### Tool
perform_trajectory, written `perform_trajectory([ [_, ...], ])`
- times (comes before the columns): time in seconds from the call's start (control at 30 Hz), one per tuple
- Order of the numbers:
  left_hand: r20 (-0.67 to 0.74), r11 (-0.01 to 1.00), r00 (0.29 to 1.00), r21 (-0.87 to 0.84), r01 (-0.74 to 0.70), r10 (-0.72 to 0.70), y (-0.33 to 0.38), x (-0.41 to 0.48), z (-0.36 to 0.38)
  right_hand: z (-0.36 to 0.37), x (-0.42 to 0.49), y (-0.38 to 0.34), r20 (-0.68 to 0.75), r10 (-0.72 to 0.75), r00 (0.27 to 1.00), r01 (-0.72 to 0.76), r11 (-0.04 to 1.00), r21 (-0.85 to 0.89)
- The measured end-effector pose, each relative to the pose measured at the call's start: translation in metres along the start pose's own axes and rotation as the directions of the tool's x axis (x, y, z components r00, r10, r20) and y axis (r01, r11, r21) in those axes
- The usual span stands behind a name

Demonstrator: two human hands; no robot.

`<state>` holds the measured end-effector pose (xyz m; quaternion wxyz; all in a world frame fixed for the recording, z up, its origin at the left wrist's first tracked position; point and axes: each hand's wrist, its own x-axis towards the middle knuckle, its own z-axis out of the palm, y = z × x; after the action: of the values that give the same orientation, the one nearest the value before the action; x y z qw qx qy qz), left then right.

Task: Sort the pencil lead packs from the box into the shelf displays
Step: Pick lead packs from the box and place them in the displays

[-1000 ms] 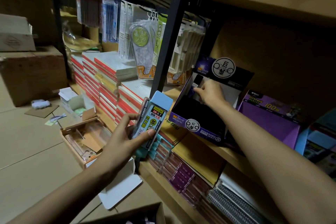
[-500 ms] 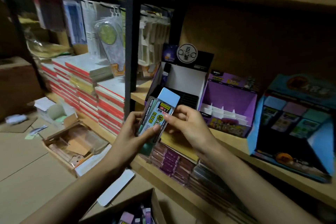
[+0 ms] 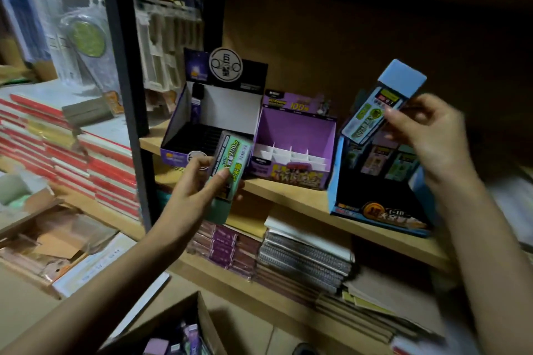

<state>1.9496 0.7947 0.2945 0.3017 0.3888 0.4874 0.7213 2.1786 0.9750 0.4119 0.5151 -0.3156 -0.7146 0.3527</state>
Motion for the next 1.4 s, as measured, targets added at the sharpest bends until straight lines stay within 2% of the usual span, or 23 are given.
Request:
perform_trajectory([
  [0.1,-0.005,1.0,1.0,-0.001,0.005,-0.005,-0.002,-0.001,0.001,-0.013,0.011,0.019,-0.035,-0.038,0.999,0.03,0.981,-0.192],
  [0.2,-0.016,1.0,1.0,0.022,0.022,-0.022,-0.008,-0.002,0.002,-0.013,0.015,0.045,0.044,-0.031,0.999,0.047,0.904,-0.425],
  [0.27,-0.02,0.999,0.999,0.025,0.03,-0.03,-0.01,-0.003,0.002,-0.009,0.015,0.062,0.085,-0.038,0.996,0.075,0.873,-0.482],
  [0.43,-0.008,0.999,1.0,0.039,0.029,-0.029,-0.011,-0.005,0.003,-0.004,0.014,0.081,0.229,-0.013,0.973,0.107,0.909,-0.404],
  [0.7,-0.027,0.999,0.999,0.036,0.029,-0.028,-0.006,-0.007,0.003,0.006,0.014,0.103,0.118,0.185,0.976,-0.139,0.938,-0.318],
  [0.9,-0.018,0.998,0.999,0.048,0.03,-0.029,-0.009,-0.008,0.006,0.014,0.014,0.108,0.025,0.171,0.985,-0.145,0.896,-0.42],
  [1.0,-0.008,0.998,1.0,0.064,0.026,-0.026,-0.01,-0.008,0.009,0.013,0.013,0.11,0.033,0.193,0.981,-0.162,0.893,-0.419],
  [1.13,0.004,0.998,1.0,0.055,0.019,-0.019,-0.009,-0.008,0.011,0.011,0.013,0.108,0.058,0.155,0.986,-0.113,0.888,-0.446],
  [1.2,0.003,0.999,1.0,0.042,0.02,-0.02,-0.007,-0.008,0.011,0.01,0.012,0.109,0.06,0.146,0.987,-0.111,0.911,-0.397],
  [1.27,-0.008,0.999,1.0,0.034,0.025,-0.024,-0.006,-0.008,0.011,0.009,0.012,0.112,0.061,0.177,0.982,-0.154,0.95,-0.271],
  [1.33,-0.012,0.999,0.999,0.036,0.032,-0.031,-0.005,-0.008,0.012,0.005,0.013,0.113,0.09,0.265,0.96,-0.255,0.96,-0.114],
  [1.4,-0.011,0.999,0.999,0.043,0.033,-0.033,-0.004,-0.008,0.013,0.001,0.017,0.115,0.138,0.349,0.927,-0.348,0.937,-0.032],
])
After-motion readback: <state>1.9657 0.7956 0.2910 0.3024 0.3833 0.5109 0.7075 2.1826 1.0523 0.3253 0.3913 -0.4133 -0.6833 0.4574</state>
